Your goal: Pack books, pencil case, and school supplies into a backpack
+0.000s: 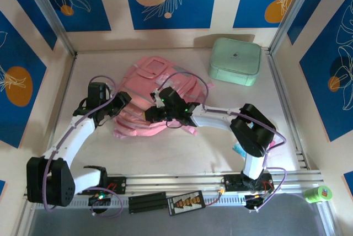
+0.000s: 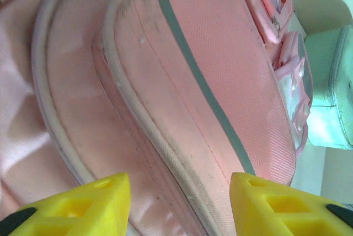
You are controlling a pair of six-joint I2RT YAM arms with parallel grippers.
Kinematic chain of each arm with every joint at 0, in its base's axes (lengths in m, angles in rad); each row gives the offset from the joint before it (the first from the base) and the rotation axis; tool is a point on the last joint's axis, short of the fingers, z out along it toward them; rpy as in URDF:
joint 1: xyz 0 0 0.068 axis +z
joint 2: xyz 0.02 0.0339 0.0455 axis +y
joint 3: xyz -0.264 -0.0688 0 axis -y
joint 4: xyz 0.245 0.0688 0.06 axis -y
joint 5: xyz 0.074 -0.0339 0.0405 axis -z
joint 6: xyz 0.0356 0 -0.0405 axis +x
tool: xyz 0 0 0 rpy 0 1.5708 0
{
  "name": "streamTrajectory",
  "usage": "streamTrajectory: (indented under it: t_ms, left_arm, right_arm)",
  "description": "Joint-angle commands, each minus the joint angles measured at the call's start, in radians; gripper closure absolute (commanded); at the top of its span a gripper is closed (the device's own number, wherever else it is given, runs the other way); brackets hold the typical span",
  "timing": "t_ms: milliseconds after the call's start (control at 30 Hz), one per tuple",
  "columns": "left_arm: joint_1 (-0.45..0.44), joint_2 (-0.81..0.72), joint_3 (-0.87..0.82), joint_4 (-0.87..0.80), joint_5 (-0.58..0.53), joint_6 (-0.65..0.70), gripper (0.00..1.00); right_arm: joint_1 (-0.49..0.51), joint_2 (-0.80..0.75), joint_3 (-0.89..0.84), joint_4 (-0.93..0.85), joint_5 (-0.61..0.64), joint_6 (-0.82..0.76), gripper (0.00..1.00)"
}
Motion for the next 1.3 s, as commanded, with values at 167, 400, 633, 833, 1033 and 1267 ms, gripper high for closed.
streamTrajectory:
  t_ms: [167,400,633,833,1033,1267]
  left_arm:
    - [-0.031,0.087,-0.010,0.089,0.044,-0.059,0.59]
    - [-0.033,0.143,0.016,0.133,0.053,-0.062,0.65]
    - [-0.034,0.170,0.024,0.140,0.042,-0.049,0.87]
    - [-0.034,0.162,0.044,0.105,0.020,-0.018,1.00]
    - [-0.034,0.148,0.045,0.099,0.043,-0.012,1.00]
    - [-0.034,0.150,0.044,0.077,0.096,0.028,1.00]
  right_arm:
    - [0.012,-0.009,0.029,-0.016,-0.030,-0.033,1.00]
    - [0.039,-0.047,0.025,-0.156,0.109,-0.127,1.00]
    - [0.054,-0.099,0.002,-0.307,0.299,-0.179,1.00]
    - [0.031,-0.164,-0.062,-0.403,0.473,-0.140,1.00]
    - [-0.015,-0.197,-0.075,-0.416,0.503,-0.120,1.00]
    - [-0.081,-0.158,0.017,-0.478,0.516,-0.044,1.00]
